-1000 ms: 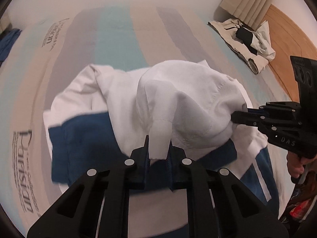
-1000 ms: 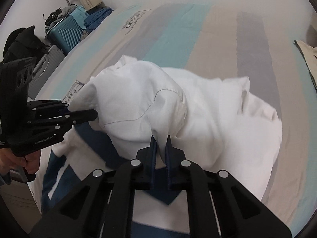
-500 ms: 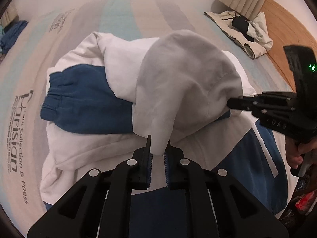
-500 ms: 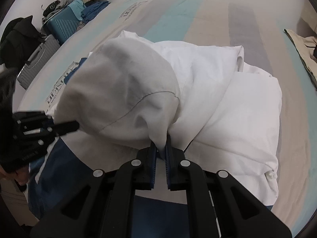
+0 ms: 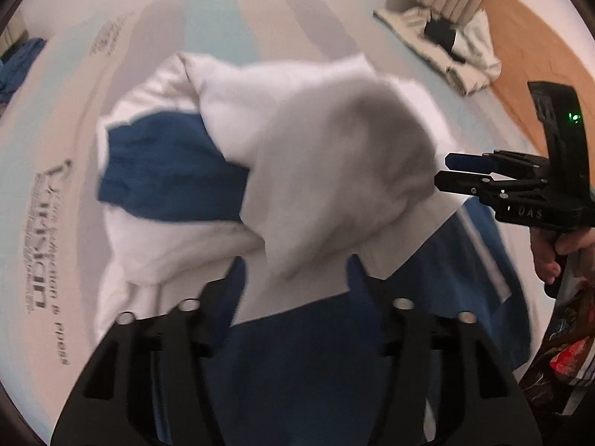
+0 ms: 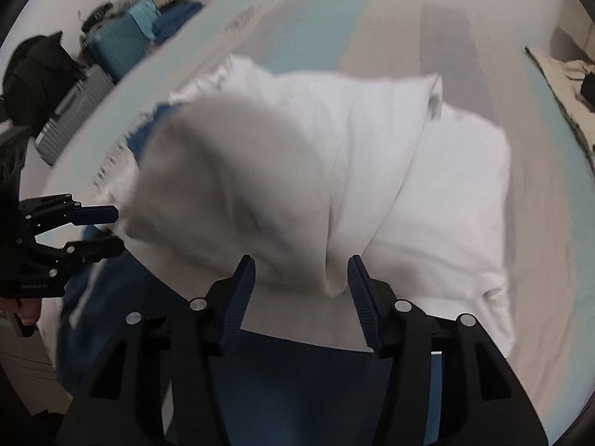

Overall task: Fold large clothes
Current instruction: 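Open both grippers to release the hood onto the body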

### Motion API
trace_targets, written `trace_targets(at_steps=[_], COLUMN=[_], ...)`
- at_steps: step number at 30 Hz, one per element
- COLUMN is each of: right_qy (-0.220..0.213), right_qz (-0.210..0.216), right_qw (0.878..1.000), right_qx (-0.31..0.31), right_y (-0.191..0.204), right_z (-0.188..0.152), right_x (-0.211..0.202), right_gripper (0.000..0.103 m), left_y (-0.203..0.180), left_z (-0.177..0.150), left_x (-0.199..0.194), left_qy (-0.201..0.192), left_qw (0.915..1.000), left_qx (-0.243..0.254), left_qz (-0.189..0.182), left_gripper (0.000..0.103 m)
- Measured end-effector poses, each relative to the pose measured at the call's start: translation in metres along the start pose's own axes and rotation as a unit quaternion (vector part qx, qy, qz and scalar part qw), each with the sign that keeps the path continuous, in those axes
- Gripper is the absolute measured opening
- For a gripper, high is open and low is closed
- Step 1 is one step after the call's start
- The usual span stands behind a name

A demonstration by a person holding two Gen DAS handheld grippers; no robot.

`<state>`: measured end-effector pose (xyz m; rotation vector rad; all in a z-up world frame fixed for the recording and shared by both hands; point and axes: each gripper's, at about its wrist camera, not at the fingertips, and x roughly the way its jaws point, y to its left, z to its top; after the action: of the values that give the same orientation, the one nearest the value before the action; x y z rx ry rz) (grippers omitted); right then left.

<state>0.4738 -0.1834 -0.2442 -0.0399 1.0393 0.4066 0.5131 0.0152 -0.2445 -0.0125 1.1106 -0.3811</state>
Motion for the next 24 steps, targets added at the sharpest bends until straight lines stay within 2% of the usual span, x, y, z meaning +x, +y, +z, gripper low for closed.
trace_targets(at_steps=[2, 5, 8, 11, 13, 17, 24], right_qy=[-0.017, -0.033, -0.023, -0.008, 0.003, 0.01, 0.042], right_qz=[0.003, -0.006, -0.006, -0.004, -0.008, -0.007, -0.02], right_qw=[1.0, 0.999, 1.0, 1.0, 1.0, 1.0, 0.999], right_qx=[0.0, -0.011, -0.019, -0.009, -0.005, 0.004, -0.009], right_y=[-0.004, -0.007, -0.01, -0.014, -0.013, -0.008, 0.002], right_z=[0.013, 0.037, 0.054, 0.056, 0.05, 0.029, -0.007], right_x=[-0.012, -0.012, 0.011, 0.033, 0.045, 0.049, 0.062], right_gripper=[0.05, 0.052, 0.052, 0.052, 0.052, 0.052, 0.052], left_y=[0.002, 0.008, 0.014, 0.02, 0.013, 0.001, -0.015], left_z=[0.013, 0.044, 0.081, 0.105, 0.111, 0.097, 0.042], left_x=[-0.013, -0.015, 0.003, 0.025, 0.039, 0.059, 0.08], left_qy=[-0.018, -0.041, -0.055, -0.054, -0.05, -0.023, 0.019], left_qw=[0.9998, 0.9991, 0.9984, 0.9985, 0.9985, 0.9989, 0.9975], left_qx=[-0.005, -0.003, 0.004, -0.001, 0.02, 0.041, 0.068], left_qz=[0.0, 0.003, 0.004, -0.012, -0.004, -0.01, -0.002], left_gripper=[0.074, 0.075, 0.075, 0.075, 0.075, 0.074, 0.074])
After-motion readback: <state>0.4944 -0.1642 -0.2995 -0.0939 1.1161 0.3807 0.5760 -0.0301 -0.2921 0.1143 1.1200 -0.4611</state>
